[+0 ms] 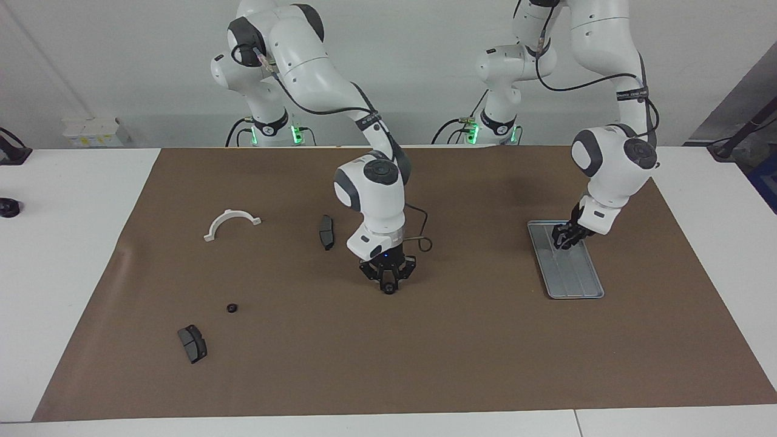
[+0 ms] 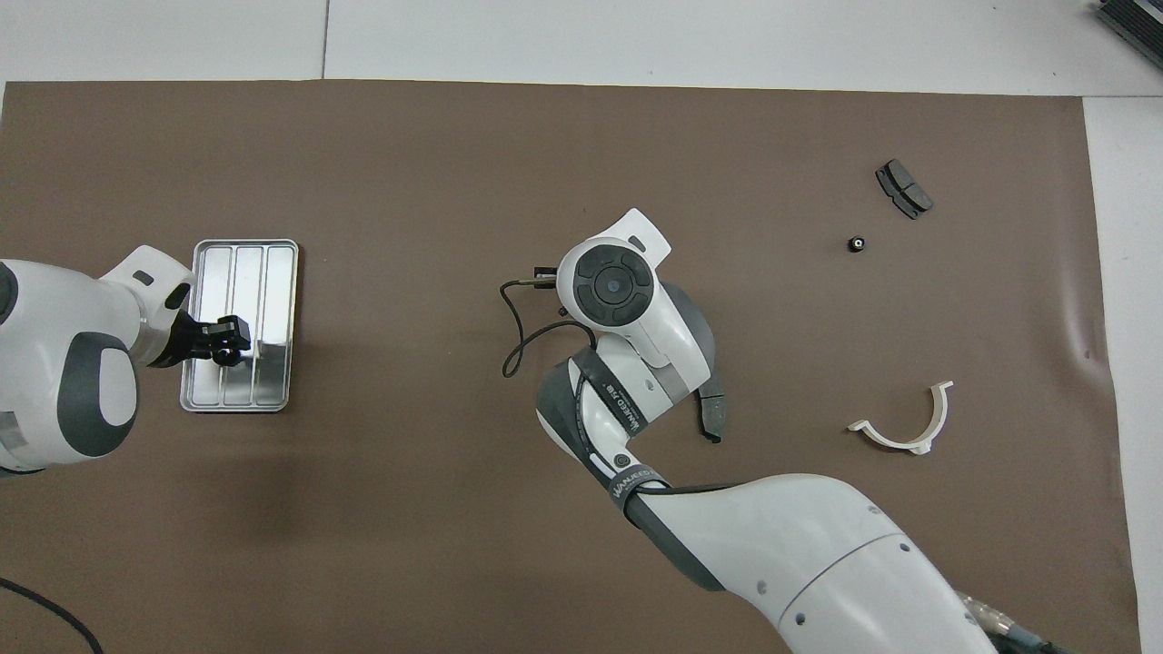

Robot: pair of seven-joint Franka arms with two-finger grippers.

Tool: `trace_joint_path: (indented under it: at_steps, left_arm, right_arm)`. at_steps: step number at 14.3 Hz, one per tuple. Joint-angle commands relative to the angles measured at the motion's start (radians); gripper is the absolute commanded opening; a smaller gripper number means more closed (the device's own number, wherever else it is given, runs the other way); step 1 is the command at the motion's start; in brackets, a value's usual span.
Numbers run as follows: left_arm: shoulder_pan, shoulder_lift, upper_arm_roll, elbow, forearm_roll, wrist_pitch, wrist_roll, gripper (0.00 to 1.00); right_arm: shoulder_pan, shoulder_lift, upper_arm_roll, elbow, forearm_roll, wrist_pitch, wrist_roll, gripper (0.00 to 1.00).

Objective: Place bearing gear from tray to pile

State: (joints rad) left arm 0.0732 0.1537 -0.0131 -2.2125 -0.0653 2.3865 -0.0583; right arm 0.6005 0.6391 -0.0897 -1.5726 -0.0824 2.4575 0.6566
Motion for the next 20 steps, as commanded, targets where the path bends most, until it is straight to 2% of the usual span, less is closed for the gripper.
trace_joint_path:
  at_steps: [1,4,6,8,9,12,14,15,16,18,20]
  left_arm:
    - [0.016,-0.031,-0.008,-0.055,-0.001,0.014,0.02,0.4]
    - [0.017,-0.029,-0.007,-0.053,-0.001,0.016,0.028,0.39]
    - [0.017,-0.025,-0.007,-0.007,-0.001,-0.031,0.028,0.39]
    - [0.016,-0.023,-0.007,0.022,-0.001,-0.063,0.028,0.55]
    - [0.016,-0.026,-0.008,0.008,-0.001,-0.052,0.031,0.56]
    - [0.016,-0.029,-0.008,-0.042,-0.001,0.006,0.046,0.56]
    - [0.016,-0.029,-0.008,-0.058,-0.001,0.019,0.048,0.55]
    - [0.016,-0.029,-0.008,-0.058,-0.001,0.019,0.048,0.52]
    - [0.016,-0.028,-0.008,-0.059,-0.001,0.019,0.046,0.44]
    - [0.013,-0.025,-0.008,-0.061,-0.001,0.031,0.048,0.0]
    - [0.014,-0.02,-0.008,-0.047,-0.001,0.02,0.055,0.0]
  right_arm:
    - [-0.08,-0.007,0.01,0.009,-0.017,-0.006,-0.054,0.14]
    - [-0.166,-0.035,0.013,0.008,-0.002,-0.099,-0.127,0.14]
    - [-0.226,-0.059,0.013,-0.001,0.0,-0.19,-0.161,0.15]
    - [-0.283,-0.088,0.013,-0.01,0.003,-0.265,-0.207,0.15]
    - [-0.313,-0.107,0.014,-0.02,0.004,-0.291,-0.225,0.15]
    - [-0.384,-0.166,0.016,-0.088,0.013,-0.308,-0.252,0.15]
    - [-0.403,-0.18,0.015,-0.131,0.088,-0.295,-0.244,0.16]
    - [-0.416,-0.19,0.013,-0.158,0.102,-0.295,-0.236,0.16]
    - [-0.418,-0.206,0.013,-0.193,0.104,-0.295,-0.232,0.17]
    - [-0.418,-0.229,0.013,-0.254,0.104,-0.296,-0.189,0.21]
    - [-0.413,-0.251,0.013,-0.294,0.104,-0.299,-0.18,0.21]
